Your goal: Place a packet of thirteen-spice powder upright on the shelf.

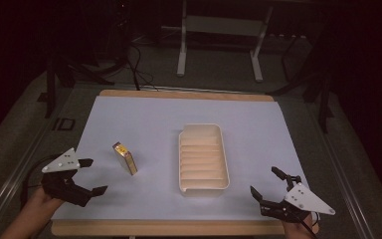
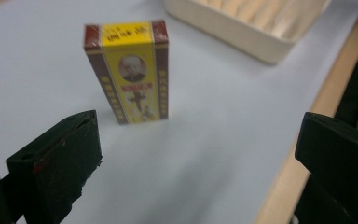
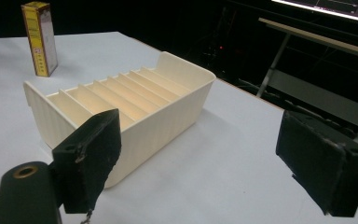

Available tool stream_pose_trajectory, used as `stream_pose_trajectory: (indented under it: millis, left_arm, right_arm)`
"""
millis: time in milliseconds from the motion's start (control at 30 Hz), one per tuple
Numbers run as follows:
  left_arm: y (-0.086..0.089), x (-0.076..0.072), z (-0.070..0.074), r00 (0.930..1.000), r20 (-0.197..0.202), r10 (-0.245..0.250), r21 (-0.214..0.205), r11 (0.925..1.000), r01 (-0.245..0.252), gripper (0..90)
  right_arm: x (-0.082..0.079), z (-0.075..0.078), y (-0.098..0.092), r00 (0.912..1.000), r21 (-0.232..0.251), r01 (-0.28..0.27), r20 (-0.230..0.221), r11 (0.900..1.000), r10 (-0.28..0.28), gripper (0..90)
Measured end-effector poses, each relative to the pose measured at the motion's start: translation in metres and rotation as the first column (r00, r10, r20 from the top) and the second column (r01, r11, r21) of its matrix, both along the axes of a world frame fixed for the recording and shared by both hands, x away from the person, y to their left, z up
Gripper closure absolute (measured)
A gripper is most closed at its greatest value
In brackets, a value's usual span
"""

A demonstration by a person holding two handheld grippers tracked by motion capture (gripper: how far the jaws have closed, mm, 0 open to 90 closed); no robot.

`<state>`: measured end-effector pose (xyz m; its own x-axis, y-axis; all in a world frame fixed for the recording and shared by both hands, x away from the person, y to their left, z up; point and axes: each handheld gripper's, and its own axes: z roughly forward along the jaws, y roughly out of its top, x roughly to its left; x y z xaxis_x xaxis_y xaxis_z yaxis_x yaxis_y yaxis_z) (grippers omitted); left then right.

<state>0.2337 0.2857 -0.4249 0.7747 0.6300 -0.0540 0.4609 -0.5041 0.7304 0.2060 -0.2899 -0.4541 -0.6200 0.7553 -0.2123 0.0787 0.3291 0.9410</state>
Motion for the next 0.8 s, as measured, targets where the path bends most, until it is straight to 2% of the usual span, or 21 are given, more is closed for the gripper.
stream_pose_trajectory:
  millis: [100, 167, 267, 300, 333, 467, 500, 600, 700, 733, 800]
  left_arm:
    - [-0.003, 0.004, 0.003, 0.9986, -0.048, -0.024, 0.052, 0.9983, 0.026, 0.4]
    - [-0.006, 0.006, 0.004, 0.9958, -0.083, -0.04, 0.097, 0.9941, 0.048, 0.4]
    - [-0.012, 0.009, 0.005, 0.9897, -0.134, -0.052, 0.18, 0.9807, 0.076, 0.4]
    - [-0.013, 0.01, 0.005, 0.9856, -0.159, -0.056, 0.198, 0.9763, 0.087, 0.4]
    - [-0.013, 0.01, 0.005, 0.9856, -0.159, -0.056, 0.198, 0.9763, 0.087, 0.4]
    - [-0.019, 0.013, 0.007, 0.9657, -0.246, -0.084, 0.26, 0.9541, 0.149, 0.4]
    - [-0.021, 0.014, 0.007, 0.9619, -0.257, -0.094, 0.276, 0.9467, 0.166, 0.4]
    - [-0.023, 0.017, 0.007, 0.9482, -0.298, -0.109, 0.301, 0.9321, 0.202, 0.4]
    - [-0.025, 0.02, 0.005, 0.923, -0.368, -0.114, 0.307, 0.9218, 0.236, 0.4]
    - [-0.026, 0.02, 0.003, 0.9173, -0.382, -0.112, 0.319, 0.9159, 0.244, 0.4]
    - [-0.028, 0.021, 0.0, 0.8986, -0.424, -0.114, 0.334, 0.9026, 0.272, 0.3]
  right_arm:
    - [0.0, 0.0, 0.0, 1.0, -0.002, -0.002, 0.0, 1.0, 0.002, 14.1]
    - [0.001, -0.001, 0.0, 1.0, -0.004, -0.003, -0.001, 1.0, 0.003, 14.0]
    - [0.001, -0.001, 0.001, 1.0, -0.006, -0.002, -0.002, 1.0, 0.002, 14.0]
    - [0.001, -0.001, 0.001, 1.0, -0.006, -0.002, -0.003, 1.0, 0.002, 14.1]
    - [0.001, -0.001, 0.001, 1.0, -0.006, -0.002, -0.003, 1.0, 0.002, 14.1]
    - [0.001, -0.001, 0.001, 1.0, -0.011, -0.002, 0.0, 0.9999, 0.002, 14.1]
    - [0.001, -0.001, 0.001, 1.0, -0.011, -0.002, 0.0, 0.9999, 0.002, 14.1]
    - [0.001, -0.001, 0.001, 1.0, -0.012, -0.003, -0.001, 0.9999, 0.003, 14.1]
    - [0.001, -0.001, 0.002, 1.0, -0.014, -0.005, 0.001, 0.9999, 0.005, 14.0]
    - [0.001, -0.001, 0.002, 1.0, -0.014, -0.005, 0.001, 0.9999, 0.005, 14.0]
    - [0.0, -0.001, 0.002, 1.0, -0.013, -0.005, 0.003, 0.9999, 0.005, 14.0]
